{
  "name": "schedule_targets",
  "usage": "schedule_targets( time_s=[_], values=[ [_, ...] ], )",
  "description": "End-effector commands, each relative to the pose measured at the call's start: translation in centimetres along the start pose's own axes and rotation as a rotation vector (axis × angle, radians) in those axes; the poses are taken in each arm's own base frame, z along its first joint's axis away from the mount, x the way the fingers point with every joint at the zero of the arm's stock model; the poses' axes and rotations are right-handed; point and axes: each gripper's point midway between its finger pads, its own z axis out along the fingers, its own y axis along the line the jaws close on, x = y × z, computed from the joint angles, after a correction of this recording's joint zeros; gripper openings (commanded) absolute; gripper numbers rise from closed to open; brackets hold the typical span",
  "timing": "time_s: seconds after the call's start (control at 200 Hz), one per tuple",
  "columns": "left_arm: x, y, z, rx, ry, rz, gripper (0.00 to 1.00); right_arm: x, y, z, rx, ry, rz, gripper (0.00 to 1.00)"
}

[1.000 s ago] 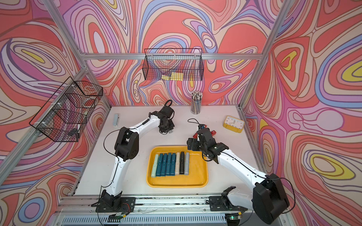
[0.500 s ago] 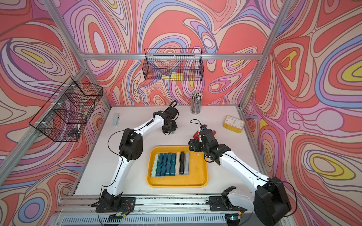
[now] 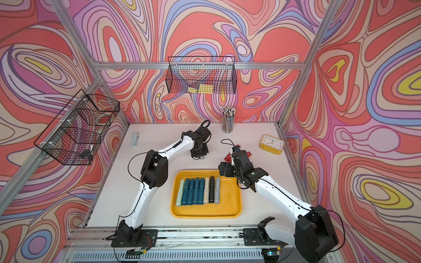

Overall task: Put the pruning pliers into the storage box
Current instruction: Move the pruning pliers to the center of the board.

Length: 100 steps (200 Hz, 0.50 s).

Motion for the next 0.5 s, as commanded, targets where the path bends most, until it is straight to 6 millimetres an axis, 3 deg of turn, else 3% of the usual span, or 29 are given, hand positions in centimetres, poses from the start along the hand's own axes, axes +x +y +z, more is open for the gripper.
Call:
schedule_targets(
  time_s=[0.0, 0.351, 0.496],
  values=[
    [1.0, 0.3, 0.9, -0.024, 0.031, 0.022, 0.33, 0.2, -0.1, 0.4, -0.003, 0.010, 0.006, 0.91],
    [1.4, 0.3, 1.0, -0.023, 0.047, 0.034, 0.40, 0.2, 0.1, 0.7, -0.011, 0.017, 0.004, 0.91],
    [1.1, -0.2, 0.0, 0.002, 0.037, 0.038, 0.44, 0.2, 0.1, 0.8, -0.014, 0.024, 0.004, 0.91]
  ],
)
